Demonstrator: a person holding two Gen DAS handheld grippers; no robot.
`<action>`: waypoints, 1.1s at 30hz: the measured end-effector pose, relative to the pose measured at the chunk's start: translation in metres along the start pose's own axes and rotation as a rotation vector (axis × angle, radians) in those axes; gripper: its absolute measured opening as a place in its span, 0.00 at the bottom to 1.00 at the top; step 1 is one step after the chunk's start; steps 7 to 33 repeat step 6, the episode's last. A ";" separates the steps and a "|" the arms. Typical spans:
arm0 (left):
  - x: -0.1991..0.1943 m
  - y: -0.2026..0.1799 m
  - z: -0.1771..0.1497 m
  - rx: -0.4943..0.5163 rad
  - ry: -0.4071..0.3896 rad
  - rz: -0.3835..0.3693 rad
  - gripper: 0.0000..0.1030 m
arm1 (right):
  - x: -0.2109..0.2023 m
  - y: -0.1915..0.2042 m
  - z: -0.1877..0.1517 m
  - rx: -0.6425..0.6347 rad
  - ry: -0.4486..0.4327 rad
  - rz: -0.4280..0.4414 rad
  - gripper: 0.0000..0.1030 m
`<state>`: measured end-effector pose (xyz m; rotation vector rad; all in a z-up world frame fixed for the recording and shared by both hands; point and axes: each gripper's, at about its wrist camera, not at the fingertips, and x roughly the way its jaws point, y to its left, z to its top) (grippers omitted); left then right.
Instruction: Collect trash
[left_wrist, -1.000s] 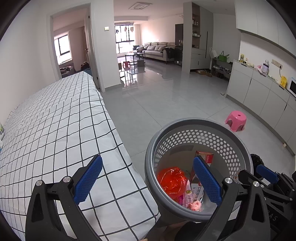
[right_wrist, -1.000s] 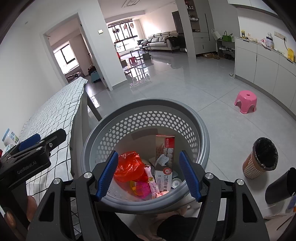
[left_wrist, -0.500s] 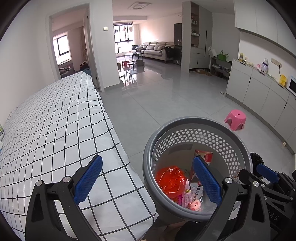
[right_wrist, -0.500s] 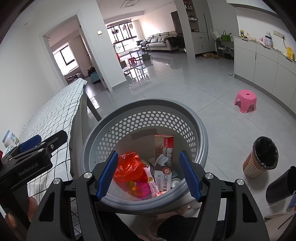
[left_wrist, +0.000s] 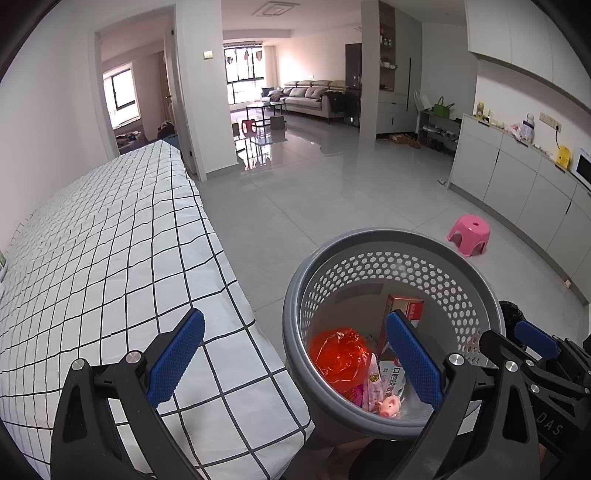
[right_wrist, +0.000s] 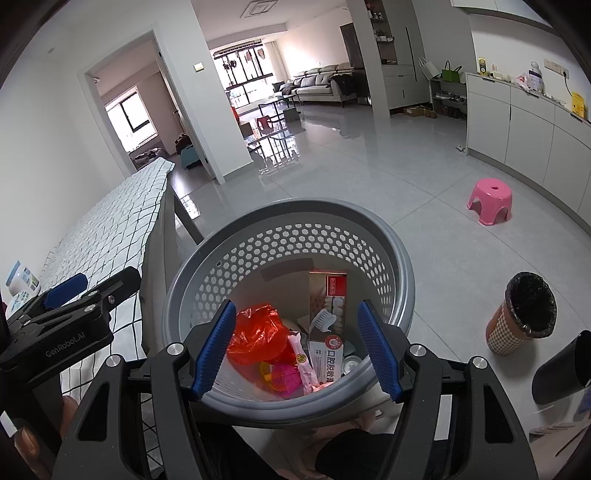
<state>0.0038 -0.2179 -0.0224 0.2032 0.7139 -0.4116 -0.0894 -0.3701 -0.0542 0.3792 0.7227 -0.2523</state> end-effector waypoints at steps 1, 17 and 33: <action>0.000 0.000 0.000 0.000 0.000 0.001 0.94 | 0.000 0.000 0.000 0.000 0.000 0.000 0.64; 0.001 -0.001 0.001 -0.001 0.001 0.002 0.94 | 0.000 0.000 0.000 0.000 -0.001 0.000 0.64; 0.001 -0.001 0.001 -0.001 0.001 0.002 0.94 | 0.000 0.000 0.000 0.000 -0.001 0.000 0.64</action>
